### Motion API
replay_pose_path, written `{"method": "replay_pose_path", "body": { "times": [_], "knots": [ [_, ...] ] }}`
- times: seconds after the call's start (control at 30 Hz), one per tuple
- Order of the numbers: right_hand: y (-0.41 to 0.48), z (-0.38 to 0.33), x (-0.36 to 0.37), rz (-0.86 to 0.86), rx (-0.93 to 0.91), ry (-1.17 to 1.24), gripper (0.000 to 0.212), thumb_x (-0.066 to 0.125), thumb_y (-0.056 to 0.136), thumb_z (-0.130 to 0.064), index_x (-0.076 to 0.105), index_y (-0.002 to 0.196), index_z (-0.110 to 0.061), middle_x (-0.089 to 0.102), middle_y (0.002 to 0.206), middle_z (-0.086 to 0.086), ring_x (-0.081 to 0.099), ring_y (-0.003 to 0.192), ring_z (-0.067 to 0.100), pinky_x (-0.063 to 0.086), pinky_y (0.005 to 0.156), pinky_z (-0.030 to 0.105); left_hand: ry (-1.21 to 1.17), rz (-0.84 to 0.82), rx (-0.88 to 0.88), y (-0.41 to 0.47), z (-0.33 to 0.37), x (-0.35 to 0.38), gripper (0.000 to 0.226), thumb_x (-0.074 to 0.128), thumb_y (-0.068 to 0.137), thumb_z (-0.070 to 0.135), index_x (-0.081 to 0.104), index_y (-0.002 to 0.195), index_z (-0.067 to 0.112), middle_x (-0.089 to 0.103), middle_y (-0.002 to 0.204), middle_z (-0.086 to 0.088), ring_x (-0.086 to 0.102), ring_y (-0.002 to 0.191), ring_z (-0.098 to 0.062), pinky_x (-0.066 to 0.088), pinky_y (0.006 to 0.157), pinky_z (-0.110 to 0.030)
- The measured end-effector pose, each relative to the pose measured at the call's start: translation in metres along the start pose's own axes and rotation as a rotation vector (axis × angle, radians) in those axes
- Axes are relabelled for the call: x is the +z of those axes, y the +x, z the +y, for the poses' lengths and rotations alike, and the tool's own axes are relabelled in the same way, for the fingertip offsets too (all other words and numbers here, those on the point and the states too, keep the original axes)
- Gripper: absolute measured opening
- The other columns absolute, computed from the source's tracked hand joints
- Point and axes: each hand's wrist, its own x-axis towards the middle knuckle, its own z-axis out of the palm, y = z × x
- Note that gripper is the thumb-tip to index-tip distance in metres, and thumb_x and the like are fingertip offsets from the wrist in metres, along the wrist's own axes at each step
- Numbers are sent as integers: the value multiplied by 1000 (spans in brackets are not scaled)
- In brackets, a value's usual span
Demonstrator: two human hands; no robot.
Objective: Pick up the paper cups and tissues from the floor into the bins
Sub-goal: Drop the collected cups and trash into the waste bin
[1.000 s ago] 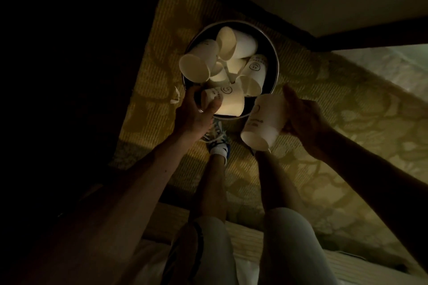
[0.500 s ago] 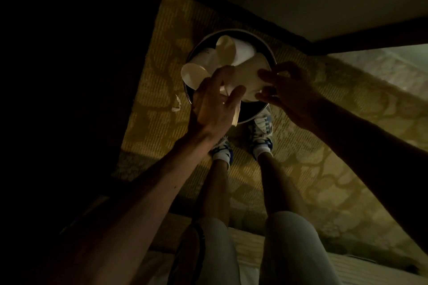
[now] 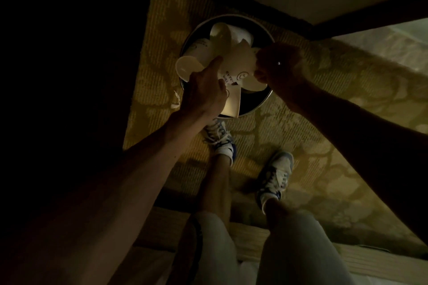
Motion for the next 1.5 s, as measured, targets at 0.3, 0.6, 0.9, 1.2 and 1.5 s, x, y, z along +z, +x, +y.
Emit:
{"method": "replay_pose_path", "body": {
  "times": [0.3,0.6,0.9,1.2,1.5],
  "knots": [
    [-91,-6,-52,17,-174,-145,15,60,94,-32,63,104,-20,59,85,-15,58,72,-1,40,56,14,191,10,100,-35,52,-59,20,62,94,36,58,80,22,64,75,4,65,67,-19,54,57,-34],
    [-330,-64,-218,207,-542,76,16,55,89,-34,58,95,-20,60,79,-7,57,69,9,51,60,32,418,-23,550,-228,297,-155,32,63,87,51,56,67,28,54,58,8,49,54,-4,42,55,-31],
    [-559,-19,-421,674,-587,20,27,64,87,-29,58,109,-15,55,93,-3,53,80,15,47,71,30,730,-109,1157,-475,548,-105,37,48,83,66,49,70,31,56,66,14,51,54,-8,39,46,-32],
    [-672,82,-568,1132,-326,62,31,58,92,-38,55,118,-22,54,104,-7,53,85,10,53,74,31,716,-276,1577,-572,729,41,41,48,78,67,44,58,32,48,49,7,47,44,-11,30,43,-22],
    [-650,195,-681,1201,-68,285,18,61,92,-37,46,100,-40,42,83,-23,47,79,-13,40,64,7,745,-528,1677,-562,865,221,34,54,86,57,52,63,33,56,51,15,45,37,-6,41,48,-13]
  ]
}}
